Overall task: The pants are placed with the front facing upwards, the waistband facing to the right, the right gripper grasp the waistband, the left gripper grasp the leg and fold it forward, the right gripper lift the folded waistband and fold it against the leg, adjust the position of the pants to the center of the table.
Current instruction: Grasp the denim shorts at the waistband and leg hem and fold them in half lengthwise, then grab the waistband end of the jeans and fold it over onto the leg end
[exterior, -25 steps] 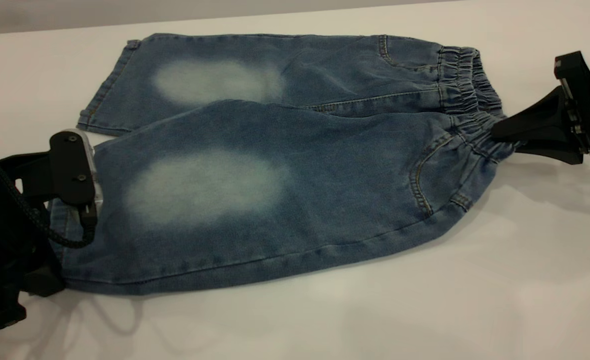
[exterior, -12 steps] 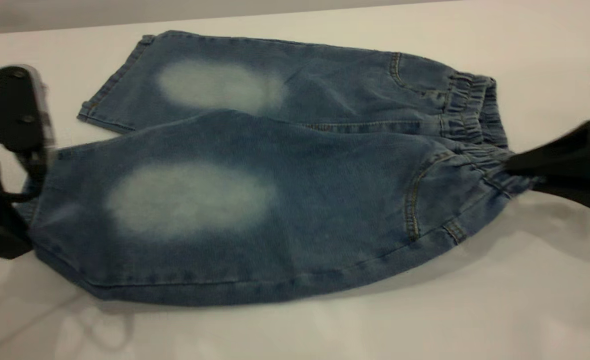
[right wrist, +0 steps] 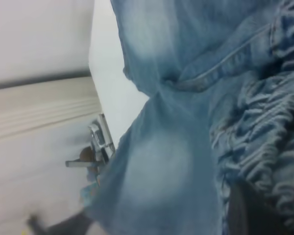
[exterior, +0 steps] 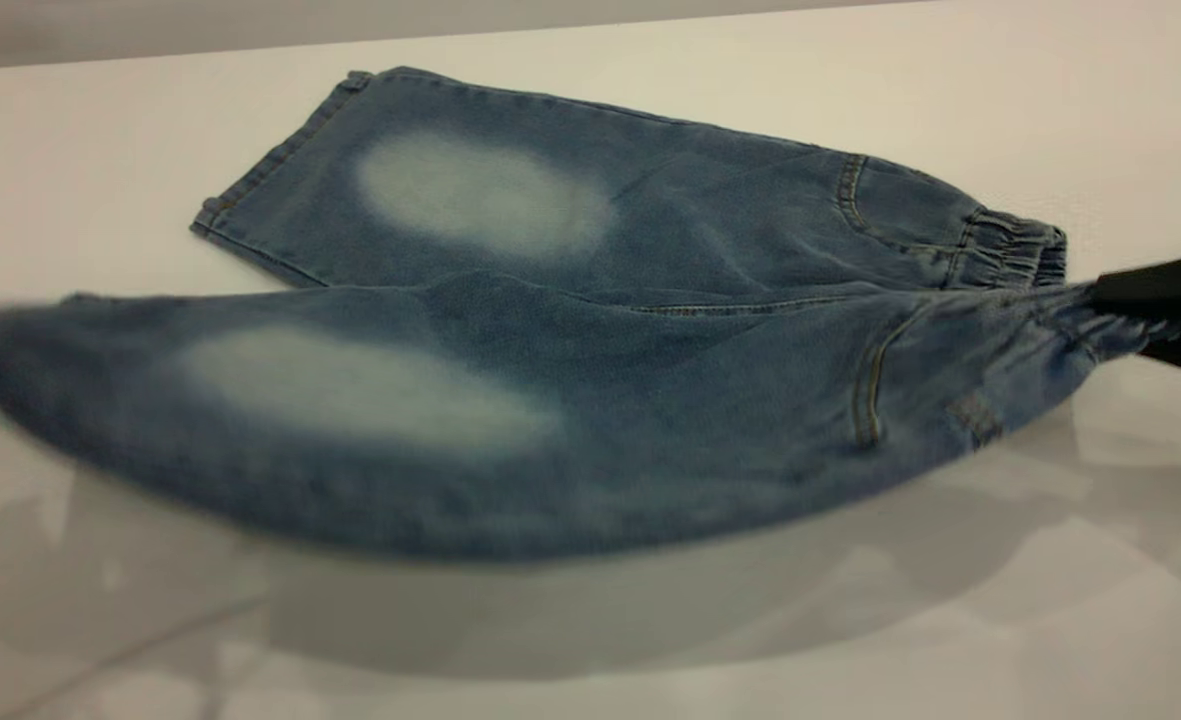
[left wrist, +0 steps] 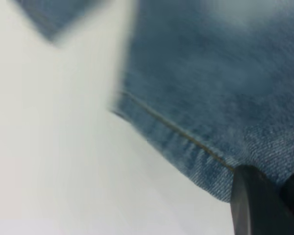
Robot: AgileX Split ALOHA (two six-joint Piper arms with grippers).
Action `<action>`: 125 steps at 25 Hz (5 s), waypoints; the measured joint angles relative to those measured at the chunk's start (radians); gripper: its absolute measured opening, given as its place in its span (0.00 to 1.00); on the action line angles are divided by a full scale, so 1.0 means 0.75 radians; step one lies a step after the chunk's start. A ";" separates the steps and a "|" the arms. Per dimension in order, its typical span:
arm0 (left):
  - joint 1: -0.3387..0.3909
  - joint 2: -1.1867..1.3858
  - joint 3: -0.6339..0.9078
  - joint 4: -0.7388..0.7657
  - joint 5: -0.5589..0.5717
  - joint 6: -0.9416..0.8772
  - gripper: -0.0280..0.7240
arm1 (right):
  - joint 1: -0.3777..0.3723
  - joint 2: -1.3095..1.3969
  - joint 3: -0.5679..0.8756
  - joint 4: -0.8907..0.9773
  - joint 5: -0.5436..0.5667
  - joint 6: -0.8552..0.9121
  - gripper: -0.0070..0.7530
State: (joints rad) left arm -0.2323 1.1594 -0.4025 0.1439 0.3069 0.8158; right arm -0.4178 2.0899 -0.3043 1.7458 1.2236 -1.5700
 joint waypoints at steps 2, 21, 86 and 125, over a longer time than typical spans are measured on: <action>0.000 -0.018 -0.022 0.053 -0.102 -0.053 0.13 | 0.000 0.000 -0.003 0.000 -0.002 0.000 0.07; 0.149 0.513 -0.459 0.193 -0.580 -0.128 0.13 | 0.000 -0.014 -0.126 -0.006 0.000 0.000 0.07; -0.003 1.110 -0.705 0.116 -0.665 -0.313 0.52 | 0.119 0.097 -0.738 -0.236 -0.529 0.596 0.59; -0.387 1.395 -0.972 0.127 -0.715 -0.567 0.52 | 0.265 0.099 -0.922 -0.360 -0.743 0.926 0.71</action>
State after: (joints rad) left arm -0.5227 2.2056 -1.1312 0.2394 -0.2293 0.3906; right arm -0.2190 2.1644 -0.9956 1.4755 0.6661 -0.8758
